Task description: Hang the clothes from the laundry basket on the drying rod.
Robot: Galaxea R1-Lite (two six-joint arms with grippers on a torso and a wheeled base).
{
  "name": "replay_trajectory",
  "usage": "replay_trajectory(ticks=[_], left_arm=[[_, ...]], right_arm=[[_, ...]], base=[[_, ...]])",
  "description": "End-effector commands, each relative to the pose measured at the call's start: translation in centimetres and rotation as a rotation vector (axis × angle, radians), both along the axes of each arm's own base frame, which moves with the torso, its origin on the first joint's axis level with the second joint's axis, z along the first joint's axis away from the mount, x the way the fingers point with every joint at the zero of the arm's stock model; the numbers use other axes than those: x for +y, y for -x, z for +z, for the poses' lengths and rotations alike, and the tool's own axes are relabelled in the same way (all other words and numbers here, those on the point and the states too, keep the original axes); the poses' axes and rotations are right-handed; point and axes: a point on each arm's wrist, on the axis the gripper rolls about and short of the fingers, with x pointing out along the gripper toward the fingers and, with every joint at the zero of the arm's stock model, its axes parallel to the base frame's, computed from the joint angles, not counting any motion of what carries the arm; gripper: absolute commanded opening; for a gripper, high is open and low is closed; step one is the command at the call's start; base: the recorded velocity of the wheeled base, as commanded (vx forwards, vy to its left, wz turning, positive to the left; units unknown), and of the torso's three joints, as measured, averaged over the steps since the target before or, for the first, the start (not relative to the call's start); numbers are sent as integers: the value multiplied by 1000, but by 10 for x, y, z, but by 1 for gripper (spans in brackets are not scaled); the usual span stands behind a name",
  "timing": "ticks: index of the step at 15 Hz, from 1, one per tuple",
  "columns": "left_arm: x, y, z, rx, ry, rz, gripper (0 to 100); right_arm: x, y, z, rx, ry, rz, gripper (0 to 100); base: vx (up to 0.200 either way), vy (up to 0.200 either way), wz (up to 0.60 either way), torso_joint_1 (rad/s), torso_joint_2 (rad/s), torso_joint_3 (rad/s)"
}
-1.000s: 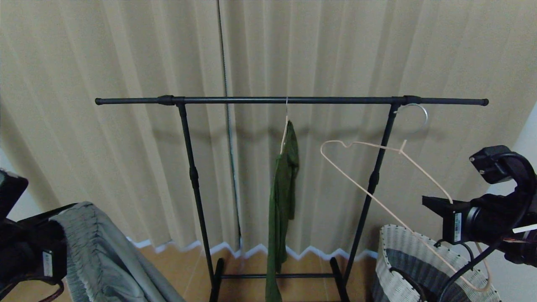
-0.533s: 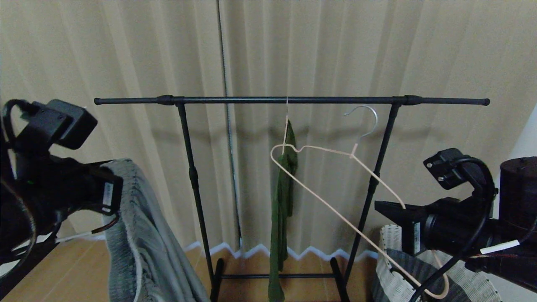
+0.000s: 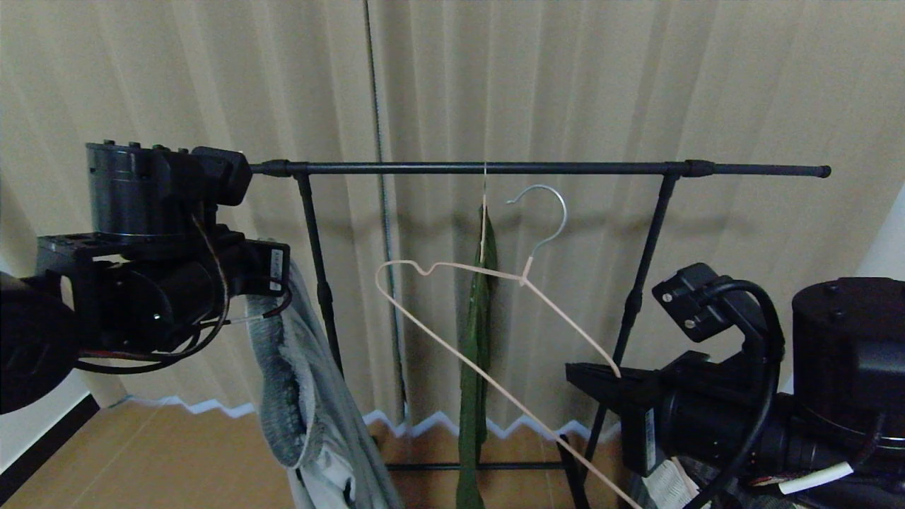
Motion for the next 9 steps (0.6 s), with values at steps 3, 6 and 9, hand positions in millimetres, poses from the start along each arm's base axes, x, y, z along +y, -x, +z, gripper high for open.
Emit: replay_trajectory(ticks=[3, 6, 9], left_arm=[[-4, -11, -4, 8, -17, 29, 0], [-6, -16, -10, 19, -10, 36, 0], [-12, -20, -14, -3, -2, 54, 0]], right_arm=[[16, 7, -1, 7, 2, 65, 0], [25, 15, 2, 4, -14, 113, 0], [31, 21, 0, 20, -18, 141, 0]], base=[[0, 0, 0, 0, 0, 0], [0, 0, 0, 0, 0, 0], [0, 0, 0, 0, 0, 0]])
